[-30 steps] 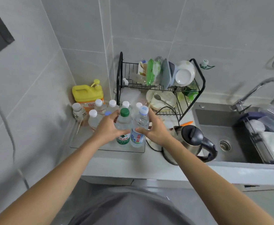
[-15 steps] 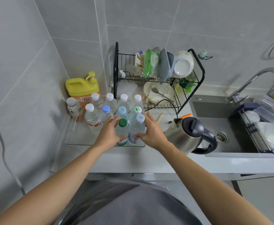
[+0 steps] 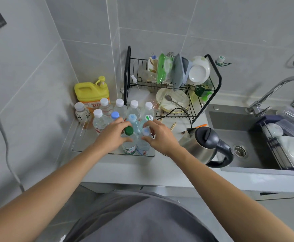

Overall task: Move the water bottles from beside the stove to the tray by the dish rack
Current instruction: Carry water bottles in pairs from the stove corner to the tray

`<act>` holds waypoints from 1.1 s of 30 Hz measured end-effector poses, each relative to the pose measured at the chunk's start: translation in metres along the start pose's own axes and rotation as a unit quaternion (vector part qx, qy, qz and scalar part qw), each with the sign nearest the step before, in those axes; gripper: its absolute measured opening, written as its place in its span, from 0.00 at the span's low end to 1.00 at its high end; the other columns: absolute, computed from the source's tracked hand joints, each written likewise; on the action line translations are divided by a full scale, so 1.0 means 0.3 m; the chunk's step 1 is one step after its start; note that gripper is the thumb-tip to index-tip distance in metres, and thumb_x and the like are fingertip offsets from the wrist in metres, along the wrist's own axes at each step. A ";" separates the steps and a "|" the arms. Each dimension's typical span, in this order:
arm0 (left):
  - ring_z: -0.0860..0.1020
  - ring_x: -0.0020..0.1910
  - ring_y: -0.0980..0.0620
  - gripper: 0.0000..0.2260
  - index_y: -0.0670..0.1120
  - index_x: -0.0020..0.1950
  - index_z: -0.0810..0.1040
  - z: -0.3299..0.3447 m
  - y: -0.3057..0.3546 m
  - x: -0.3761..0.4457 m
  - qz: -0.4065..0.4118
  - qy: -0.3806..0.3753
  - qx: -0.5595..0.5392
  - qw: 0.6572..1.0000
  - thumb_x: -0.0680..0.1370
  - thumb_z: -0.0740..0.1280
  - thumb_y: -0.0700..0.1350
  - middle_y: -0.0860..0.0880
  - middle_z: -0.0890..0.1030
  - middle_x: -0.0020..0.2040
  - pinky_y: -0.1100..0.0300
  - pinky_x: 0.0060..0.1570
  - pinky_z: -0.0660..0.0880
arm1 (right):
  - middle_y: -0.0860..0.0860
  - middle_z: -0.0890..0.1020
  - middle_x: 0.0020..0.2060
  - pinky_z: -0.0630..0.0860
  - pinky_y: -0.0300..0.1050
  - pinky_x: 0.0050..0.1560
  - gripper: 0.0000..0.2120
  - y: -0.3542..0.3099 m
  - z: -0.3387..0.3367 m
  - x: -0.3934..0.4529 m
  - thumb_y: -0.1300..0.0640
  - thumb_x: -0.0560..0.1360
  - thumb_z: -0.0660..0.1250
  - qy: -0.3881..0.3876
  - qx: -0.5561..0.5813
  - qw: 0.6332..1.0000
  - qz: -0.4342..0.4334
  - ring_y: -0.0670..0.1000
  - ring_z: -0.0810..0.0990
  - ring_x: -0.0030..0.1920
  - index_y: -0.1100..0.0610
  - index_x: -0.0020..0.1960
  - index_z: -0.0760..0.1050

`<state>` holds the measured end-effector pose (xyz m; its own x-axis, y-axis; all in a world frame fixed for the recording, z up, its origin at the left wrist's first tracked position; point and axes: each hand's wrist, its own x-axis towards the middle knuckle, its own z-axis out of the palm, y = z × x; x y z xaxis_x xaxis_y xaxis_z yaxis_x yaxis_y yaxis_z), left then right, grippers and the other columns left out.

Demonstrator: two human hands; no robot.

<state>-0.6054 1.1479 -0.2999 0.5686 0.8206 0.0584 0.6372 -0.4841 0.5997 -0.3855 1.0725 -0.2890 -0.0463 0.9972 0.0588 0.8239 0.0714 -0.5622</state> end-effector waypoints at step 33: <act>0.76 0.42 0.46 0.13 0.47 0.52 0.77 -0.030 0.024 0.030 0.032 -0.068 0.017 0.997 0.74 0.79 0.42 0.51 0.77 0.46 0.47 0.48 0.77 | 0.47 0.74 0.51 0.76 0.54 0.46 0.14 -0.011 -0.040 0.025 0.51 0.80 0.73 -0.053 -0.092 0.993 -0.058 0.58 0.80 0.48 0.53 0.62 0.74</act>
<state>-0.6004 1.1547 -0.2880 0.6721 0.7404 -0.0142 0.6134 -0.5459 0.5707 -0.3817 1.0795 -0.2766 -0.1972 0.9801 0.0215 0.8983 0.1895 -0.3964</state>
